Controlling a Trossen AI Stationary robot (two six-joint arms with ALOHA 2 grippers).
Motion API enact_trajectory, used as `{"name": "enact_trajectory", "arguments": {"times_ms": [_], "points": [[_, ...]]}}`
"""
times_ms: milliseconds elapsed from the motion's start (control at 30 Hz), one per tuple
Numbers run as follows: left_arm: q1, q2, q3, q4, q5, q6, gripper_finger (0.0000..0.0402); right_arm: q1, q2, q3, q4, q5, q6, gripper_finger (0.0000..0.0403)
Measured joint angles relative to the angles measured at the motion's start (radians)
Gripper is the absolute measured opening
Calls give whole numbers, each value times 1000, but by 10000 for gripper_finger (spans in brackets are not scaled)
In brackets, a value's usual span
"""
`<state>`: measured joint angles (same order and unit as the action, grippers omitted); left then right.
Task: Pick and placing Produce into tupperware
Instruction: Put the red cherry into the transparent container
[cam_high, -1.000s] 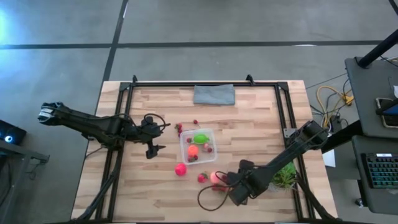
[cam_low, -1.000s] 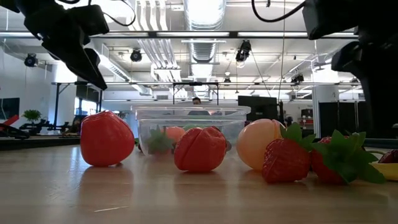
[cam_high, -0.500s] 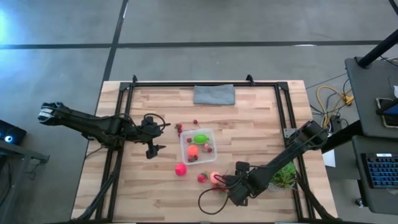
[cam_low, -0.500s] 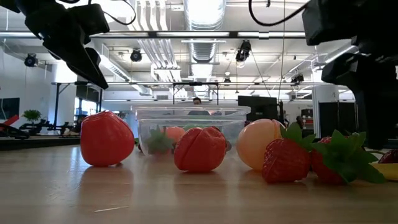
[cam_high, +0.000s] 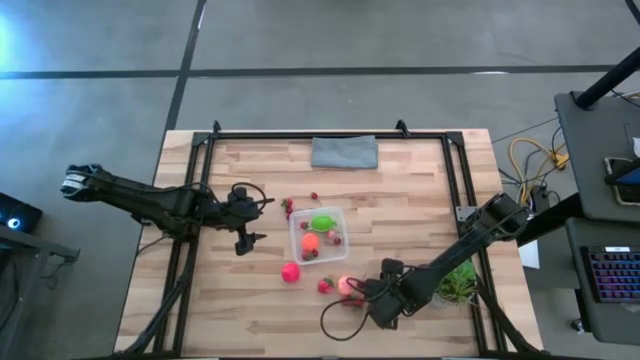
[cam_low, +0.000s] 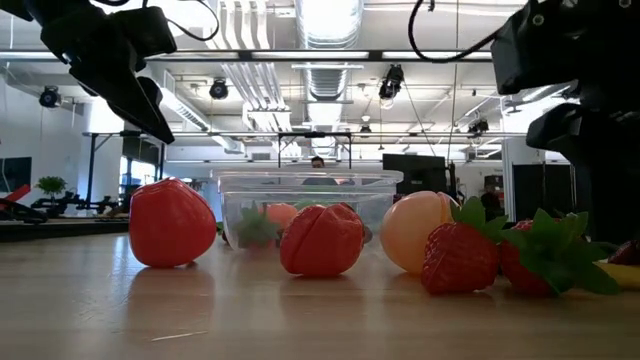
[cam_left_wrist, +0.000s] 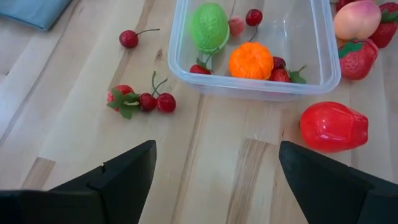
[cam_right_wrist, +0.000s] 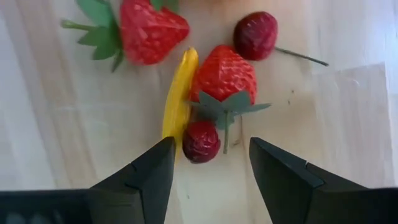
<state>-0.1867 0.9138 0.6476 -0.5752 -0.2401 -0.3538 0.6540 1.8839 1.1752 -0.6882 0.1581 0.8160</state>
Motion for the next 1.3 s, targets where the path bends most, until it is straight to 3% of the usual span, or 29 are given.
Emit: {"name": "enact_trajectory", "arguments": {"times_ms": [533,1033,1300], "points": [[0,0,0,23,0,-1,325,0,2,22,-12,-49,21,201],[2,0,0,26,0,-3,325,-9,2,20,-12,-32,68,200],[2,0,0,44,0,-2,325,-23,3,13,-2,-27,127,171]]}}
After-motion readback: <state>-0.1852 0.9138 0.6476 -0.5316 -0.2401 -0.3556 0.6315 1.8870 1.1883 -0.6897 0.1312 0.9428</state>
